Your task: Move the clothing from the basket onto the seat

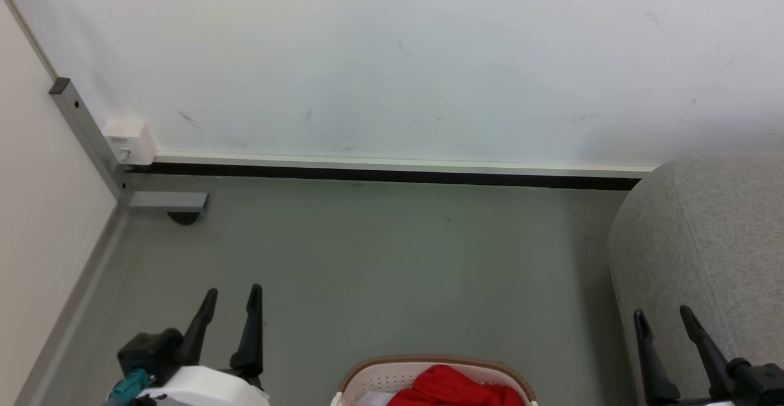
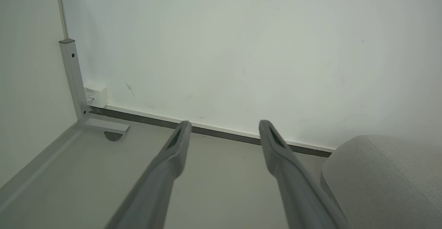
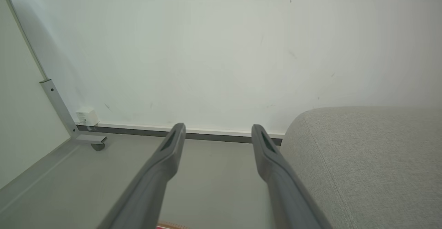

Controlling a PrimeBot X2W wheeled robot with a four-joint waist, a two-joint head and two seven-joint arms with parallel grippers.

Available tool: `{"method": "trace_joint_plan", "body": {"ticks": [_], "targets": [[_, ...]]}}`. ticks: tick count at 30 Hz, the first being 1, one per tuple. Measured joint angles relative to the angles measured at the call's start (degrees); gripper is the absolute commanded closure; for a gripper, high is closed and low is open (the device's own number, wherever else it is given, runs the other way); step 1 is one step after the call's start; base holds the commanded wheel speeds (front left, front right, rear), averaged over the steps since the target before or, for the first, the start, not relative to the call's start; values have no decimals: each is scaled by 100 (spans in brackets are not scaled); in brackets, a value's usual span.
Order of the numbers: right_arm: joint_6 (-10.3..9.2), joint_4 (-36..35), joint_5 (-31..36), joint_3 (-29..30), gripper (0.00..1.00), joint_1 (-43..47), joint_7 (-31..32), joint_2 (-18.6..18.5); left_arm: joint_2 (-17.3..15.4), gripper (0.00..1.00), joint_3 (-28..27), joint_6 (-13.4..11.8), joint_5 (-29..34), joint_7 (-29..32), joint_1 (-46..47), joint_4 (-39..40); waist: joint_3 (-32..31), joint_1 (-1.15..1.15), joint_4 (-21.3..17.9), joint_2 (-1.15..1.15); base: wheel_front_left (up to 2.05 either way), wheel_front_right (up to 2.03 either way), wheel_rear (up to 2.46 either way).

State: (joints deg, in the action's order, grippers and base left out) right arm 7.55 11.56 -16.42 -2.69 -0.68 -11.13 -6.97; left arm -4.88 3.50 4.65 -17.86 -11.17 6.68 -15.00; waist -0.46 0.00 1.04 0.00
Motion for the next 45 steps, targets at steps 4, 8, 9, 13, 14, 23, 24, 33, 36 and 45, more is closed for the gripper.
{"method": "trace_joint_plan", "body": {"ticks": [4, 8, 9, 13, 14, 23, 24, 33, 36, 45], "targets": [[0, 58, 92, 1, 0, 30, -53, 19, -10, 0, 11, 1, 177, -47, 13, -63, -2, 0, 1, 0, 0, 0, 0], [0, 101, 204, 33, 0, 55, -88, 76, -20, 0, 21, 10, 339, -88, 31, -149, -9, 0, 1, 0, 0, 0, 0], [0, 108, 234, 41, 0, 61, -107, 90, -20, 0, 23, 11, 370, -101, 31, -171, -10, 0, 0, 0, 0, 0, 0], [0, 121, 354, 64, 0, 73, -142, 116, -21, 0, 26, 35, 560, -138, 42, -265, -11, 0, -5, 0, 0, 0, 0], [0, 127, 379, 76, 0, 75, -157, 127, -21, 0, 22, 35, 609, -151, 43, -283, -11, 0, -7, 0, 0, 0, 0], [0, 311, 453, 180, 0, 101, -254, 211, -19, 0, -88, 35, 931, -252, 48, -441, -19, 0, -32, 0, 0, 0, 0], [0, 327, 481, 175, 0, 103, -257, 212, -19, 0, -99, 35, 955, -257, 49, -456, -21, 0, -34, 0, 0, 0, 0], [0, 426, 748, 175, 0, 113, -357, 209, -11, 0, -146, 59, 1323, -356, 89, -535, -51, 0, -49, 0, 0, 0, 0], [0, 426, 829, 178, 0, 113, -391, 207, 4, 0, -174, 60, 1395, -392, 96, -542, -56, 0, -59, 0, 0, 0, 0], [0, 405, 732, 167, 0, 105, -402, 205, 37, 0, -279, 88, 1399, -397, 97, -548, 5, 0, -130, 0, 0, 0, 0]]}}
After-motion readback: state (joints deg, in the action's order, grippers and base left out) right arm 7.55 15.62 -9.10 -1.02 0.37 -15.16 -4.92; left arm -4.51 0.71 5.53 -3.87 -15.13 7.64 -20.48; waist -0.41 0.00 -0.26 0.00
